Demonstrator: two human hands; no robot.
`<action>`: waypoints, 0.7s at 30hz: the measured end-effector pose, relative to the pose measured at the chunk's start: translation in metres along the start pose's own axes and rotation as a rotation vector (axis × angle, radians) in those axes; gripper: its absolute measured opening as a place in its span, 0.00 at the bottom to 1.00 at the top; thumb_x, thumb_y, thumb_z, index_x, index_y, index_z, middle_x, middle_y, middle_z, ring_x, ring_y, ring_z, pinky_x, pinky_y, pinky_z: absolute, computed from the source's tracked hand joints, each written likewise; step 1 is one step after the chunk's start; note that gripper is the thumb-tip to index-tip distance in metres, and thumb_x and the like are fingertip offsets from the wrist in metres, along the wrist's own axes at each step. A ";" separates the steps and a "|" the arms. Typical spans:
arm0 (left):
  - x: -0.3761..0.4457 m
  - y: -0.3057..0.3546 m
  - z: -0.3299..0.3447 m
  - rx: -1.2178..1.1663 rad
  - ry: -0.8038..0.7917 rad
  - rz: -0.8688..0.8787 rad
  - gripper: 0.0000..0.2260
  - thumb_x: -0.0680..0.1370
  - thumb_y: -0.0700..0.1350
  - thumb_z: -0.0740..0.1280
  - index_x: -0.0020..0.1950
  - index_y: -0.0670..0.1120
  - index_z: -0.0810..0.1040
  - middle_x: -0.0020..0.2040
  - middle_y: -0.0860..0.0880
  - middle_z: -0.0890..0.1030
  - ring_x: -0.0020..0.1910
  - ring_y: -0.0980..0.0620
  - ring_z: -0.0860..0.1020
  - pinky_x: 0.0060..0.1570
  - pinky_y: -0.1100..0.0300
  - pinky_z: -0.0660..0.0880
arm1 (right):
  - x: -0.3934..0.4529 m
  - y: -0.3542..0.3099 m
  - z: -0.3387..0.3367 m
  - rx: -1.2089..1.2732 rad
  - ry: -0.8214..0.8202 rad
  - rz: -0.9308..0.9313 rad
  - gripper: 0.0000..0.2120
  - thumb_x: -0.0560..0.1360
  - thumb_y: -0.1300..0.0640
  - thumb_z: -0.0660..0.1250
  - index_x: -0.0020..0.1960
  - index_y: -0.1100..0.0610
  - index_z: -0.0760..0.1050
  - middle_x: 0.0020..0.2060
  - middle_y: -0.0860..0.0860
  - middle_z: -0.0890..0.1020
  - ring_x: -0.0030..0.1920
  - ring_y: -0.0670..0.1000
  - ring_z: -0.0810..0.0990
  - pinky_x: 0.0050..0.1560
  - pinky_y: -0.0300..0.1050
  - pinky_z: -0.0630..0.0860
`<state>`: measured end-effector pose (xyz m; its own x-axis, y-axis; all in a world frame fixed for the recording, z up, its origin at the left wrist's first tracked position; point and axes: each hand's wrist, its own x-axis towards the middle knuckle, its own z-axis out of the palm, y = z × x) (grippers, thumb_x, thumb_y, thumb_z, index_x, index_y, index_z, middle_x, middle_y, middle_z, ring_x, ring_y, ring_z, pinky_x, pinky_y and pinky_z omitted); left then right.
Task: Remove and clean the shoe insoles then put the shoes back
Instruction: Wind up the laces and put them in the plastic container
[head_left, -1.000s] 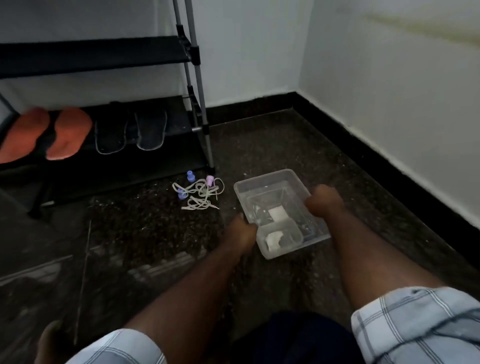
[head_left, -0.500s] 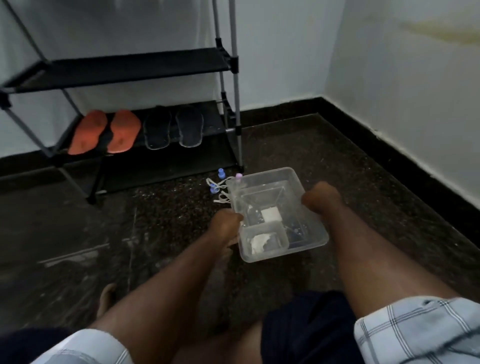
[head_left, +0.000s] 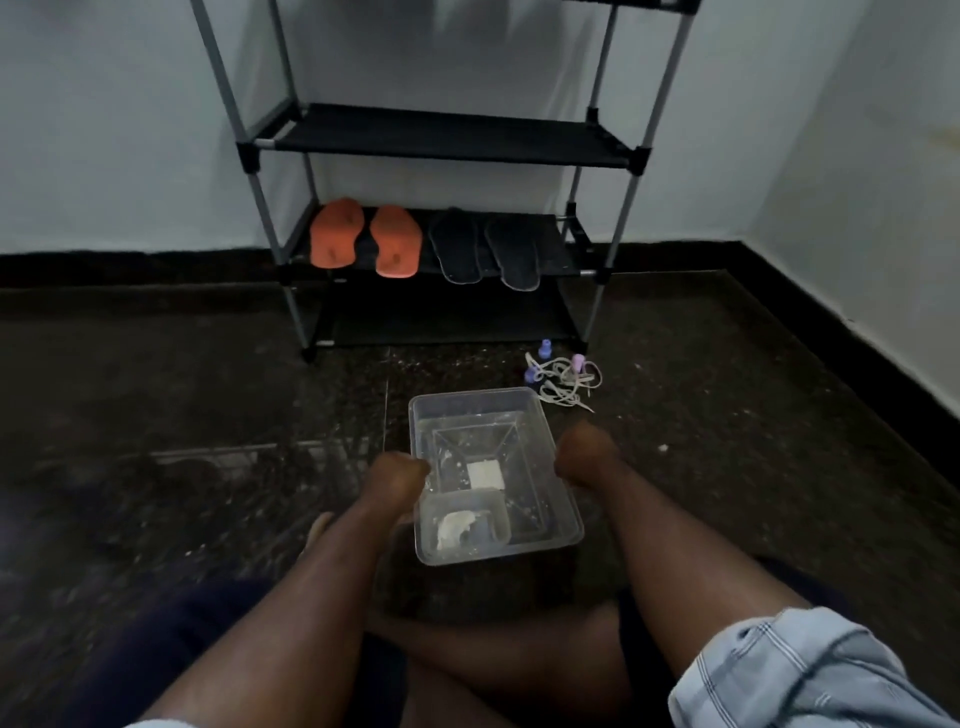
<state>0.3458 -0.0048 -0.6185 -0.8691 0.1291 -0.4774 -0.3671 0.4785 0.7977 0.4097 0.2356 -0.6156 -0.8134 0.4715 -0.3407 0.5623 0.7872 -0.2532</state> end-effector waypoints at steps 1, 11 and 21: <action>0.005 -0.003 0.000 0.008 0.000 0.002 0.08 0.76 0.37 0.65 0.38 0.39 0.80 0.35 0.42 0.80 0.36 0.44 0.79 0.39 0.50 0.79 | 0.000 0.000 0.003 0.011 0.008 -0.011 0.15 0.75 0.59 0.61 0.58 0.62 0.79 0.58 0.59 0.80 0.60 0.58 0.79 0.57 0.44 0.74; 0.055 -0.011 0.012 0.276 0.093 0.051 0.15 0.71 0.51 0.64 0.48 0.41 0.80 0.47 0.42 0.83 0.49 0.40 0.82 0.52 0.49 0.80 | 0.043 0.034 0.014 0.406 -0.060 0.190 0.10 0.74 0.56 0.66 0.51 0.60 0.80 0.48 0.59 0.84 0.42 0.57 0.83 0.44 0.46 0.82; 0.131 0.093 0.097 0.458 -0.045 0.465 0.22 0.77 0.43 0.70 0.71 0.46 0.74 0.66 0.44 0.78 0.65 0.47 0.76 0.66 0.57 0.71 | 0.165 0.046 -0.043 0.243 0.229 0.015 0.08 0.75 0.55 0.65 0.49 0.58 0.80 0.46 0.58 0.83 0.51 0.58 0.82 0.48 0.45 0.74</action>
<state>0.2304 0.1411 -0.6424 -0.8848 0.4434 -0.1433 0.2308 0.6841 0.6919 0.2952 0.3667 -0.6450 -0.8013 0.5814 -0.1408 0.5715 0.6745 -0.4674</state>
